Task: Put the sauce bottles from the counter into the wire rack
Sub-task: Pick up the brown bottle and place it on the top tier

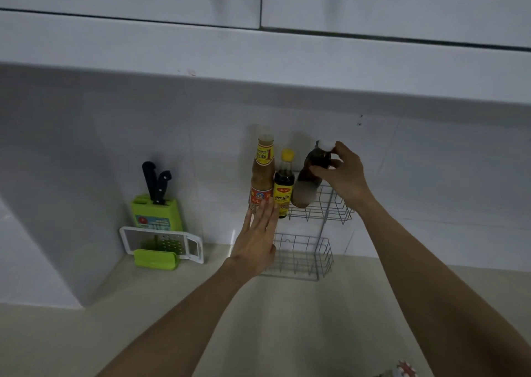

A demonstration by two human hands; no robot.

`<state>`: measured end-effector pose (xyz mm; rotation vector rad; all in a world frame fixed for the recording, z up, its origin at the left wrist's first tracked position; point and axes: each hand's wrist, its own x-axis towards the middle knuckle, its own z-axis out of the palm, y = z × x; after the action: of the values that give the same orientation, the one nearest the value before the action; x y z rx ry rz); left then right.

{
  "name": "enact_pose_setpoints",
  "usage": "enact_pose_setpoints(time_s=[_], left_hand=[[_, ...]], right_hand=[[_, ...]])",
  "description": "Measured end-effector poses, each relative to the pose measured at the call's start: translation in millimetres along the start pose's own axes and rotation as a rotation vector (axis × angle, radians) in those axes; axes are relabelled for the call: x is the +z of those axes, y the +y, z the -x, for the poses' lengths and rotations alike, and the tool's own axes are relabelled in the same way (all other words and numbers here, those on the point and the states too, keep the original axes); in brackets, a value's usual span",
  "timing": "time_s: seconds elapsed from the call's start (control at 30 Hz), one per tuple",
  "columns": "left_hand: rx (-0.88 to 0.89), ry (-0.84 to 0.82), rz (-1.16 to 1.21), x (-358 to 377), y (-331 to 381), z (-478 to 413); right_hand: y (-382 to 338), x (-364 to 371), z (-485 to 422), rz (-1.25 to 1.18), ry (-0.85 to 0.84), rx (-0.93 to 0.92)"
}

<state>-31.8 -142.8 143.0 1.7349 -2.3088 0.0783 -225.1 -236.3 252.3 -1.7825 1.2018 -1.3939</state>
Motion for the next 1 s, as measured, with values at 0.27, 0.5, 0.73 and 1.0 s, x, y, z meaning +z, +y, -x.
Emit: enact_pose_setpoints(time_s=[0.27,0.5,0.73,1.0], left_hand=[[0.011,-0.066,-0.083,5,-9,-6],[0.017,-0.08,-0.095,9,-13,-9],[0.009,-0.096,-0.09,10,-13,-13],[-0.021,-0.078,-0.071,12,-9,-13]], right_hand=[[12,7,-15,0.012,-0.131,0.107],[21,15,-13,0.038,-0.17,0.15],[32,16,0,0.104,-0.182,0.167],[43,23,9,0.045,-0.162,0.175]])
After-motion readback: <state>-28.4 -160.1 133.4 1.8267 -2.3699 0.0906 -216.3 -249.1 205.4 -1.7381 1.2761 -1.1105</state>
